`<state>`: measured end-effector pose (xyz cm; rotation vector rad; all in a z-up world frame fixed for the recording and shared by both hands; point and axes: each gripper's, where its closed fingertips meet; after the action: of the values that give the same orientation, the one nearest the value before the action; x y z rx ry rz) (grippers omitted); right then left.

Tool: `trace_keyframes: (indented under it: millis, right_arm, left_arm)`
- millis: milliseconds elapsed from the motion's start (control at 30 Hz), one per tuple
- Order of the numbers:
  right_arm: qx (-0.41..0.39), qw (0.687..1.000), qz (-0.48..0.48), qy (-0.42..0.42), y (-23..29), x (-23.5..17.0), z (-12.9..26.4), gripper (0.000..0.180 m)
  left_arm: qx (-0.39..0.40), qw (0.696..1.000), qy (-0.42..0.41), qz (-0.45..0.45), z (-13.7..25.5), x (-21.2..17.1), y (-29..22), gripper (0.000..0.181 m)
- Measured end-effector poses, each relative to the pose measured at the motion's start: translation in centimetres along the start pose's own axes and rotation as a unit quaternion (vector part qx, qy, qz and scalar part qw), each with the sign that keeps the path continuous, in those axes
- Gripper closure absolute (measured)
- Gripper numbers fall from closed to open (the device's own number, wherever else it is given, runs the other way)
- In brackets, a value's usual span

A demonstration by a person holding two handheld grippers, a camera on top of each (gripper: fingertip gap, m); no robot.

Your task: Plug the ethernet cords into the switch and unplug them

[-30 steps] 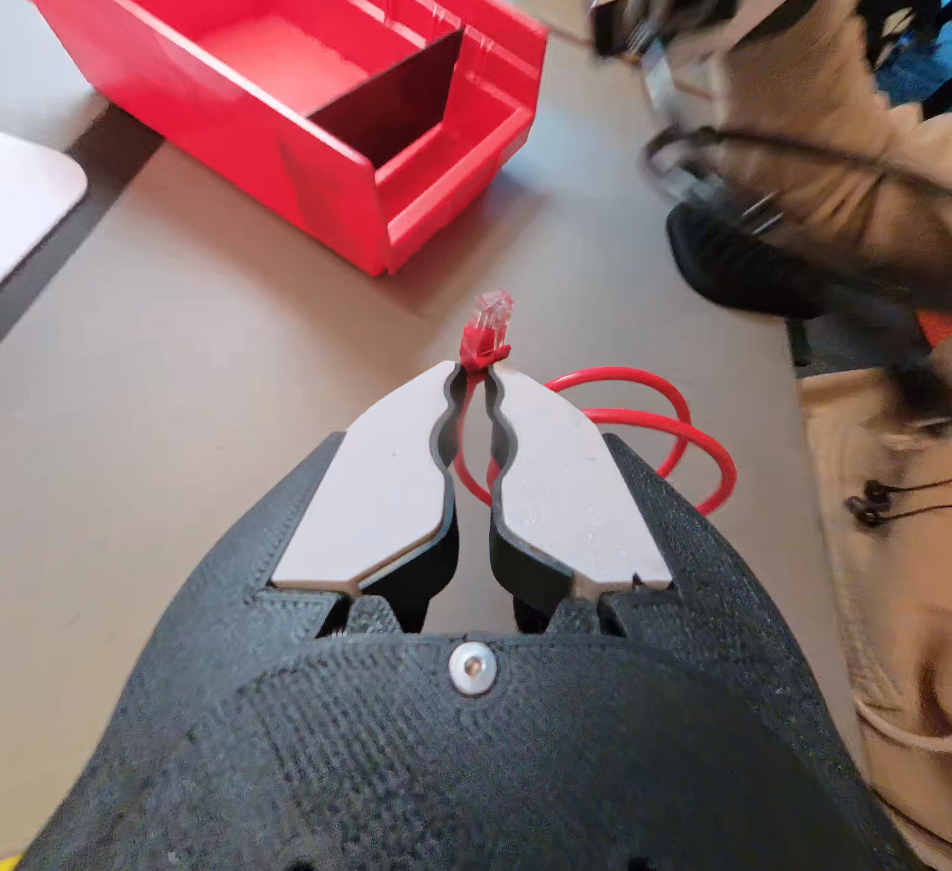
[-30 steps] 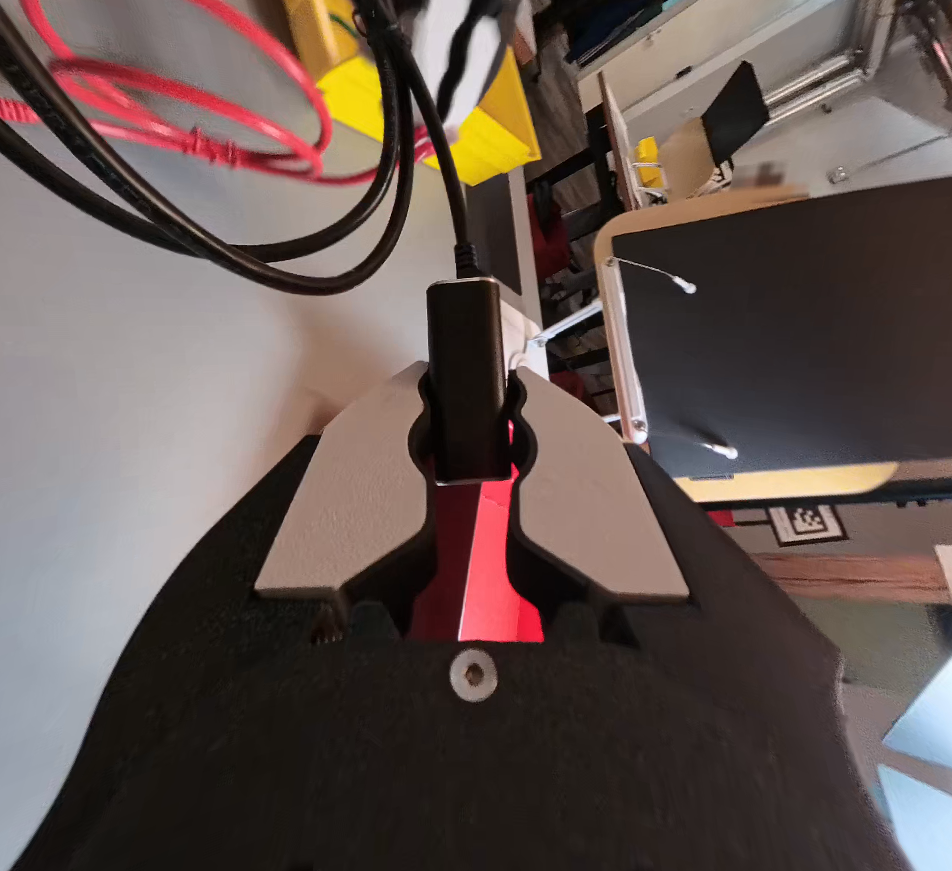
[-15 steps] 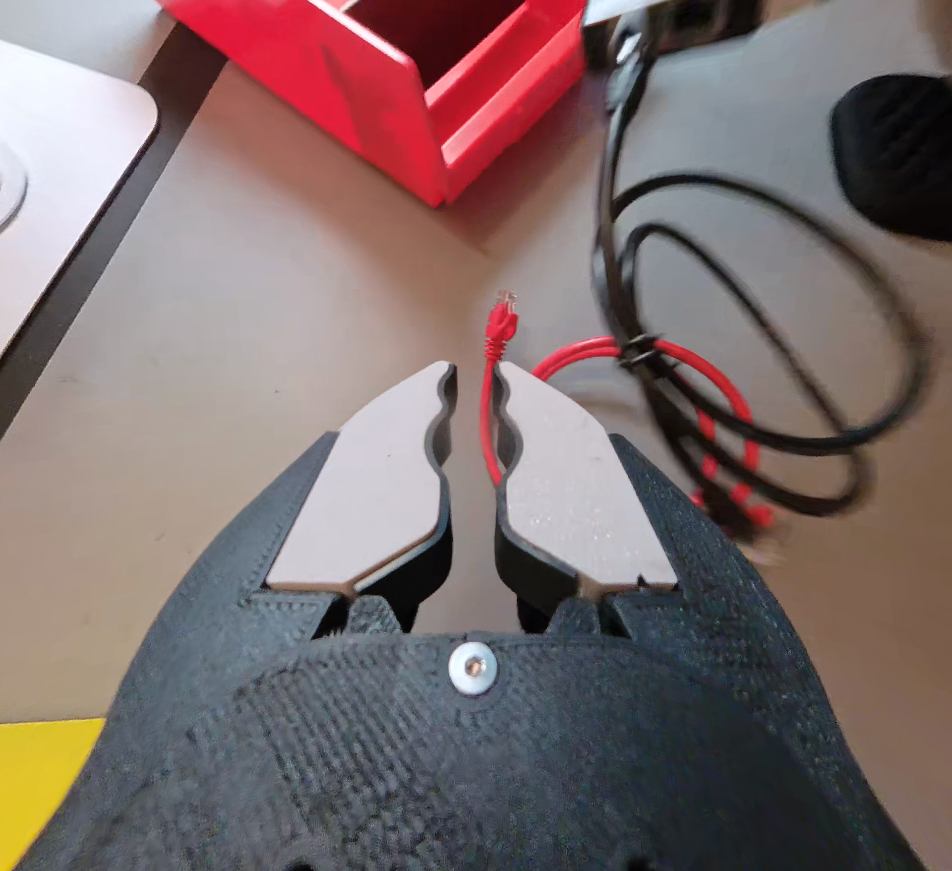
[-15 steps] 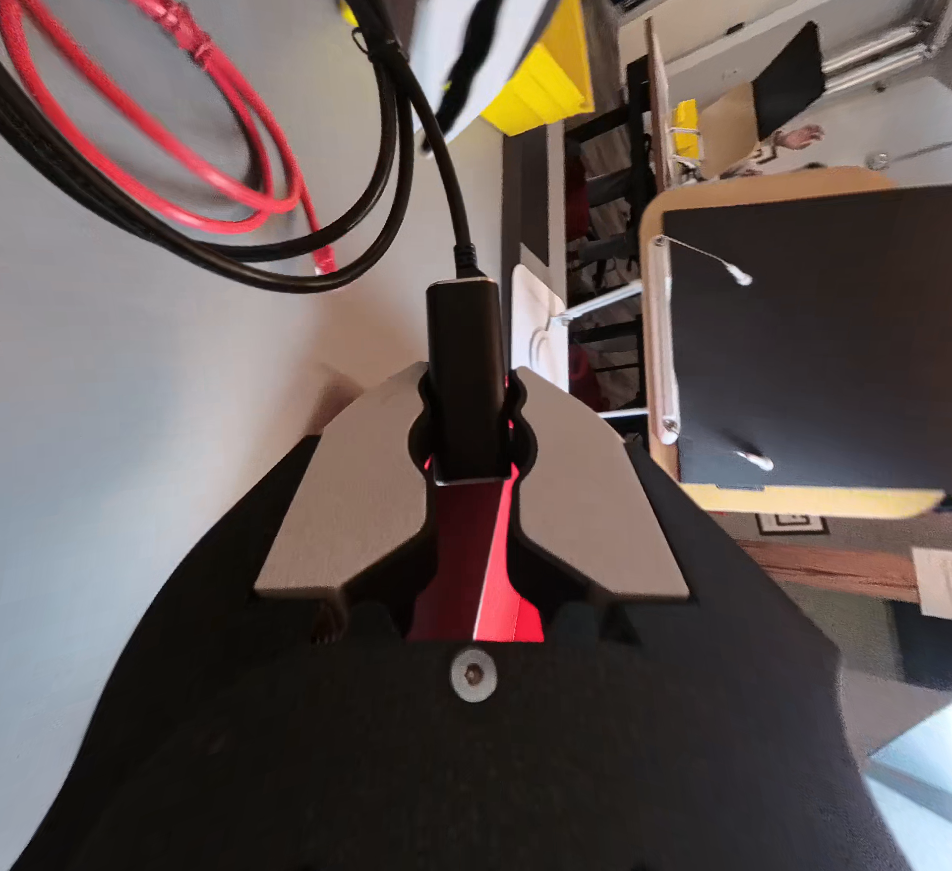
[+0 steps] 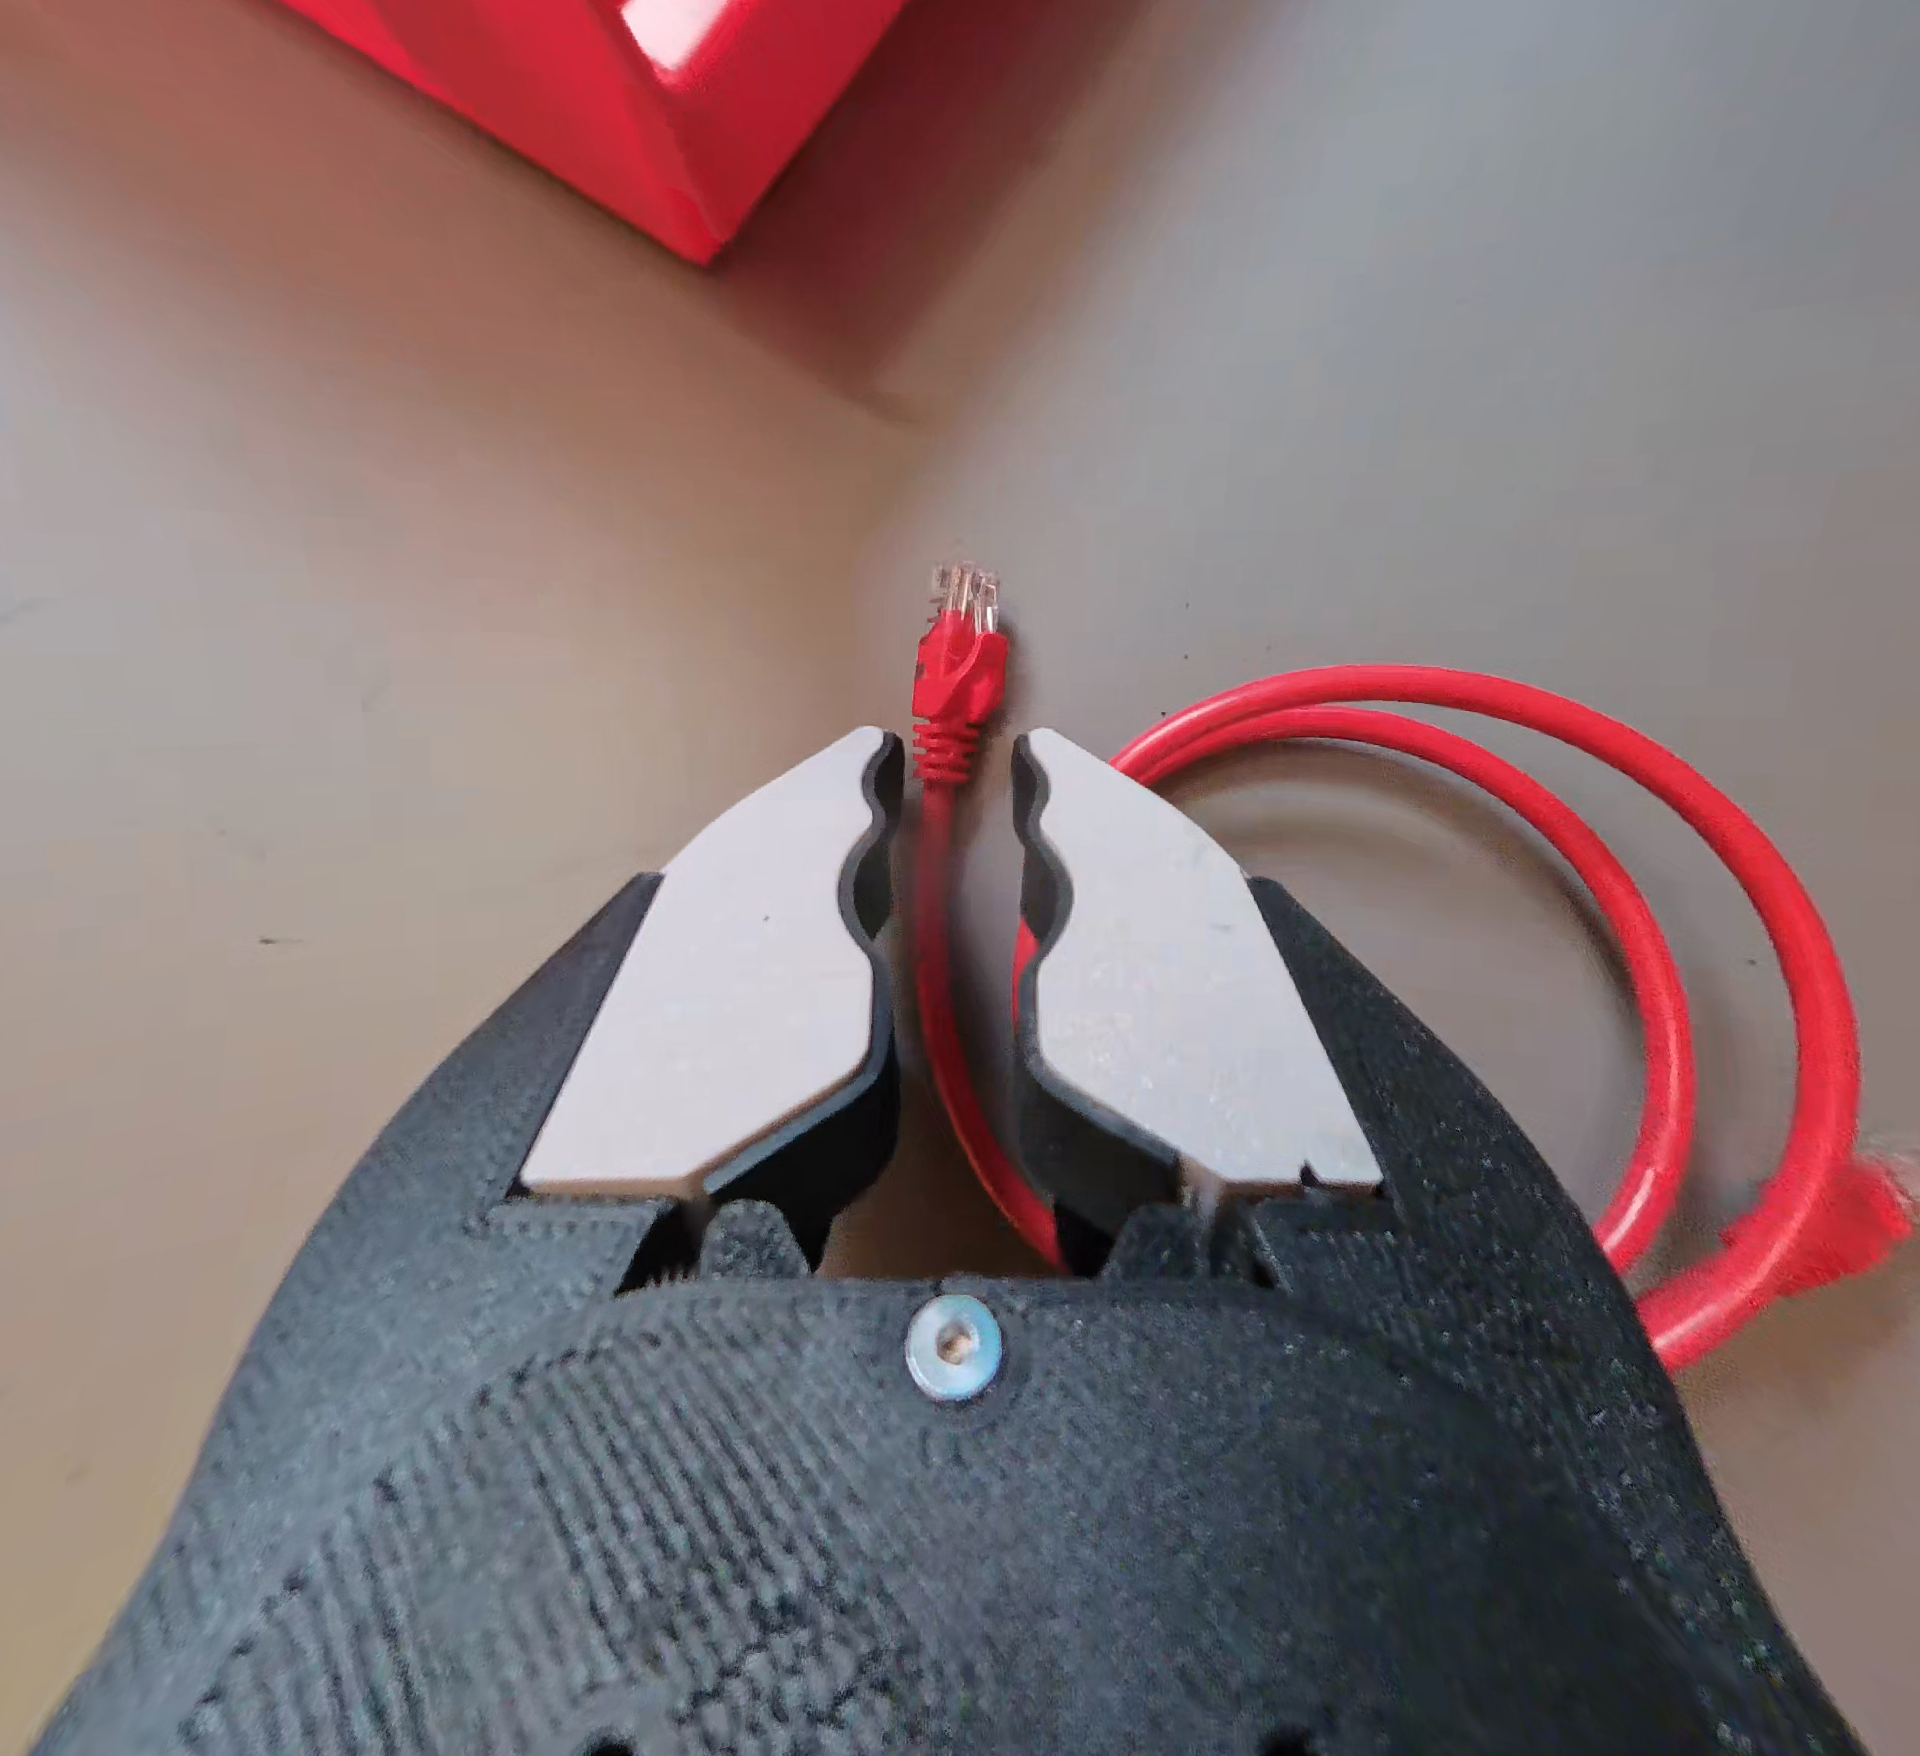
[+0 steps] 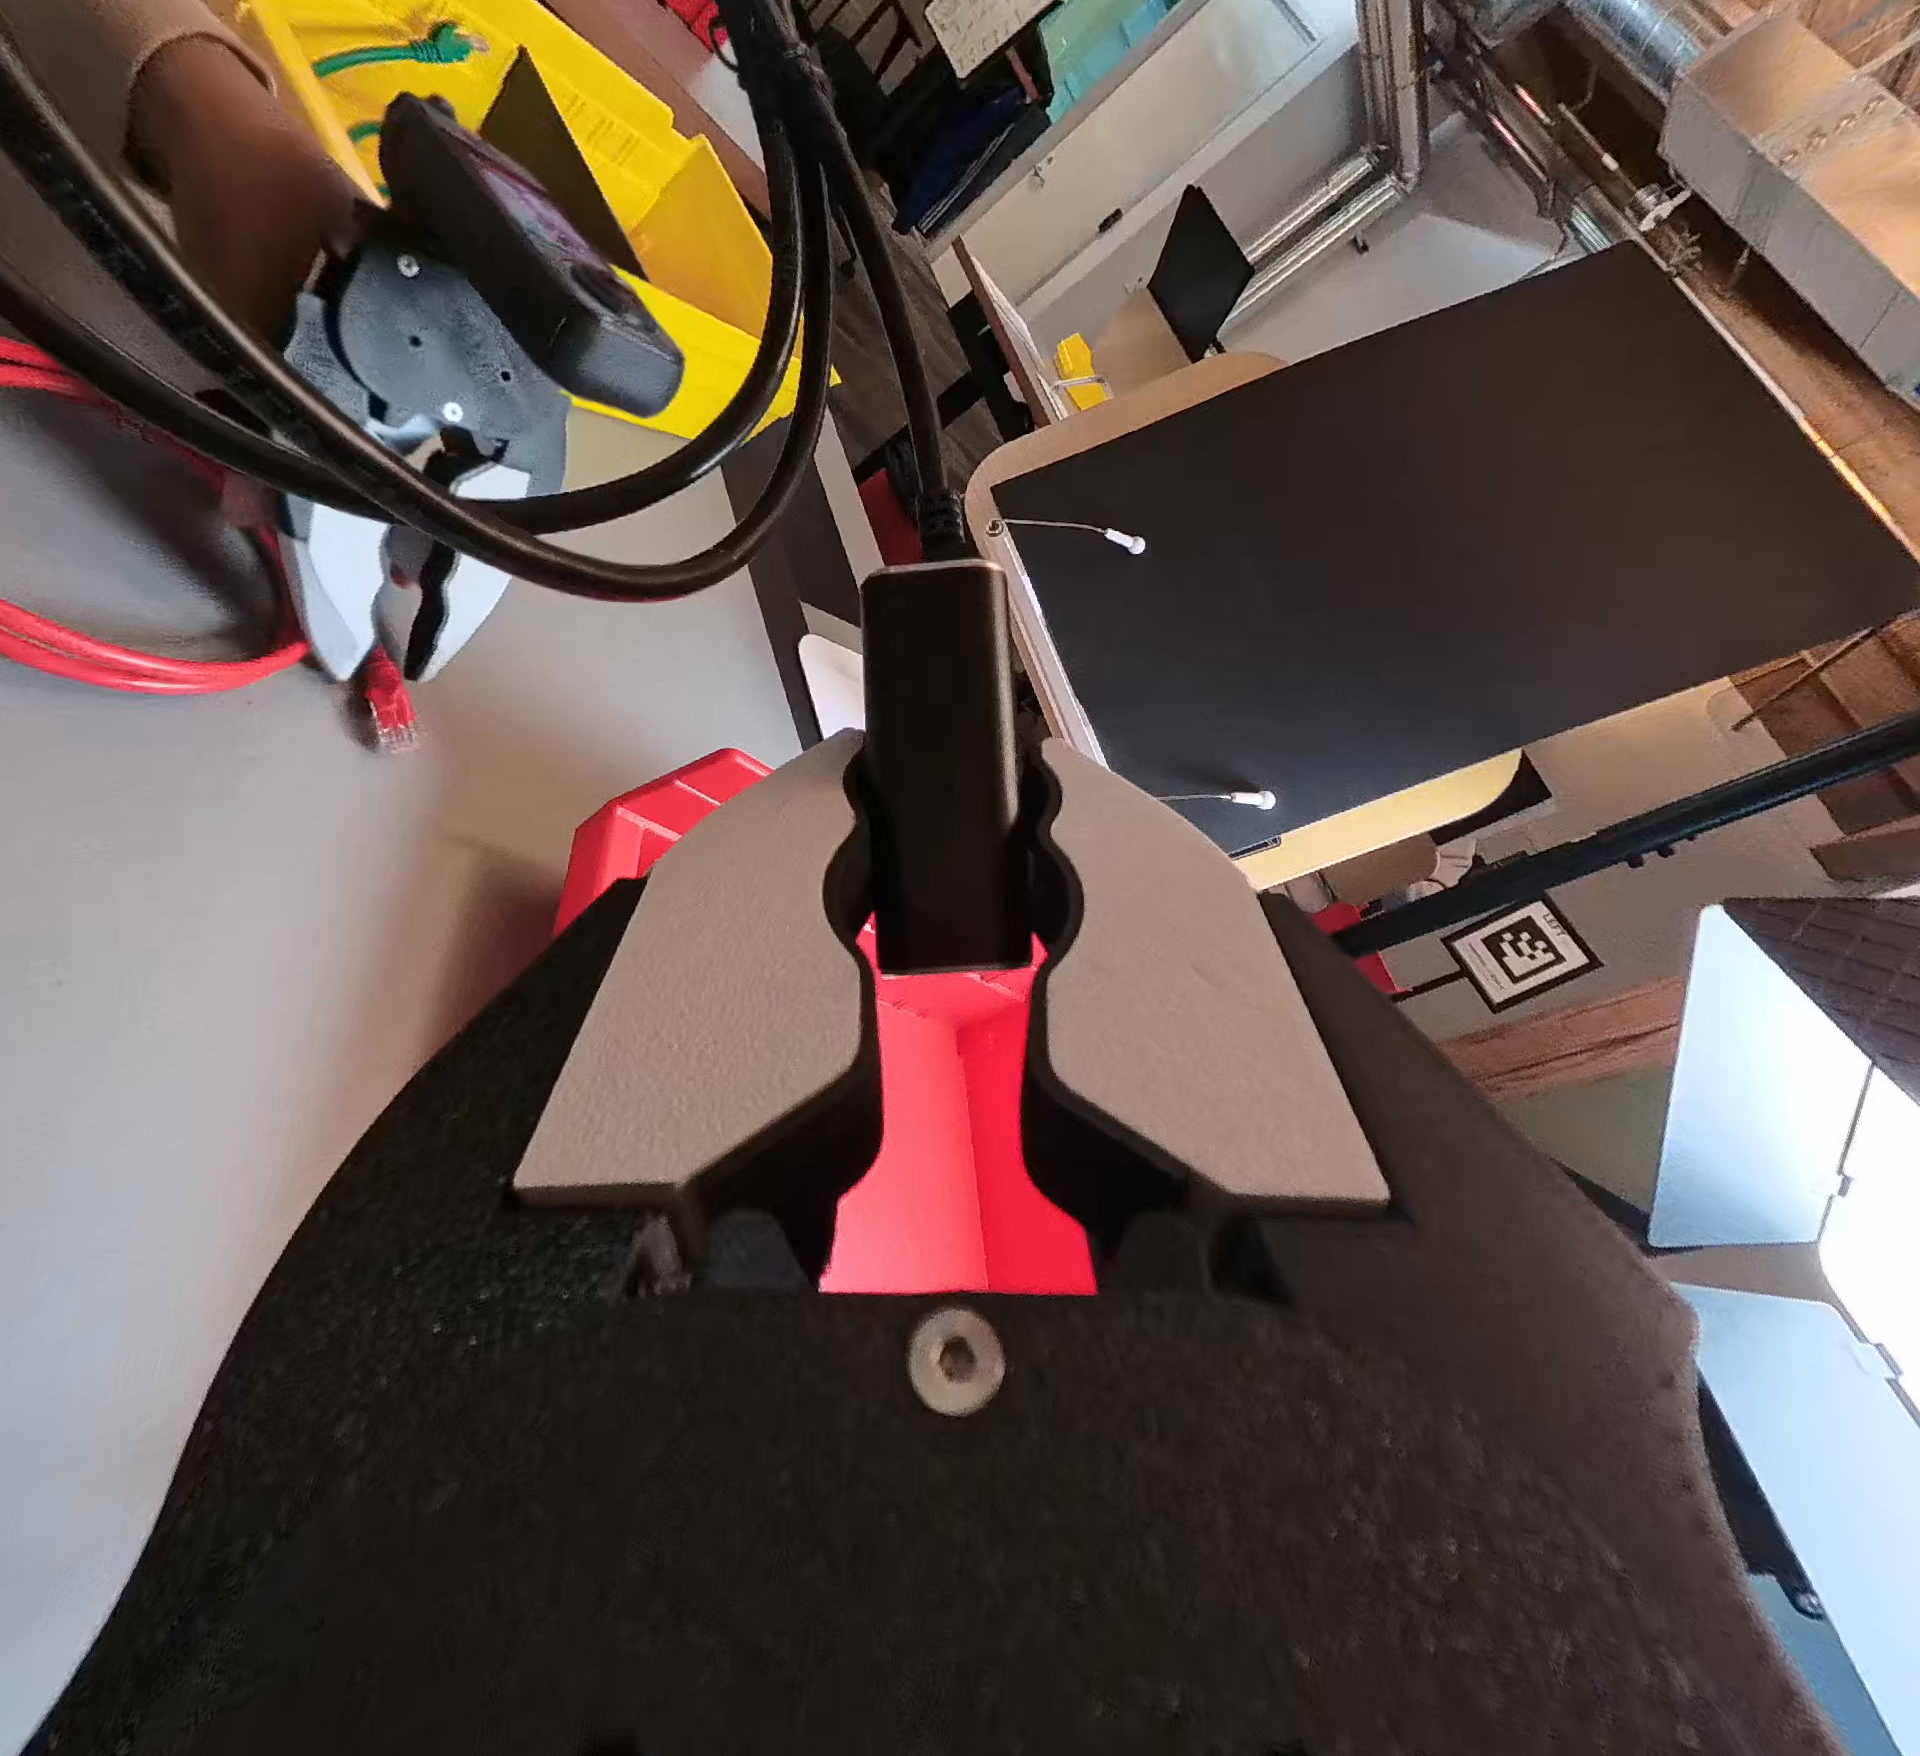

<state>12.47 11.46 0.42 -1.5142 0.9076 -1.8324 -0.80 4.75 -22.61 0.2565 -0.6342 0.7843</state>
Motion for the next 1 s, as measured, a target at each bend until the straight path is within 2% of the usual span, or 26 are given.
trace_keyframes:
  millis: [33, 200, 367, 467, 533, 633, 700, 900, 1000]
  right_arm:
    - [0.001, 1.000, 0.002, 0.001, 0.0, 0.0, -0.1, 0.154]
    - [0.008, 1.000, 0.005, 0.006, 0.4, 0.0, -0.5, 0.154]
    - [0.011, 1.000, 0.002, 0.006, 0.6, 0.0, -0.7, 0.154]
    - [0.013, 1.000, 0.006, 0.008, 0.7, -0.1, -0.7, 0.154]
    - [0.013, 0.999, 0.021, 0.020, 0.9, -0.3, -0.8, 0.154]
    - [0.019, 0.997, 0.062, 0.050, 1.7, -0.9, -1.2, 0.154]
    - [0.032, 0.994, 0.089, 0.061, 2.7, -1.0, -1.9, 0.154]
    - [0.076, 0.979, 0.174, 0.079, 7.3, -0.9, -5.7, 0.154]
    - [0.091, 0.972, 0.204, 0.072, 9.9, -0.5, -7.7, 0.154]
  left_arm:
    - [0.009, 1.000, 0.004, -0.007, -0.3, -0.1, 0.1, 0.160]
    - [0.058, 0.996, -0.022, -0.062, -0.9, 0.7, 0.3, 0.161]
    - [0.074, 0.992, -0.028, -0.094, -1.0, 0.8, 0.1, 0.166]
    - [0.078, 0.992, -0.018, -0.093, -0.8, 0.6, 0.5, 0.166]
    - [0.054, 0.997, -0.018, -0.054, 0.1, 0.3, 0.9, 0.167]
    - [-0.005, 0.995, -0.085, 0.044, 4.0, 1.9, 1.7, 0.167]
    - [-0.044, 0.987, -0.130, 0.078, 7.6, 3.2, 1.6, 0.167]
    - [-0.107, 0.976, -0.167, 0.084, 16.4, 3.5, 0.2, 0.170]
    - [-0.127, 0.978, -0.151, 0.068, 17.0, 2.9, -1.2, 0.170]
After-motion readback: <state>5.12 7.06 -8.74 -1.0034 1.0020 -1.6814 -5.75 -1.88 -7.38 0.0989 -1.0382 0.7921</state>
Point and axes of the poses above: each gripper's, where its closed fingertips meet, z back along the fingers, x out of its top, y = z × x across the jaws, and after that the axes turned 2 degrees about z, right-handed
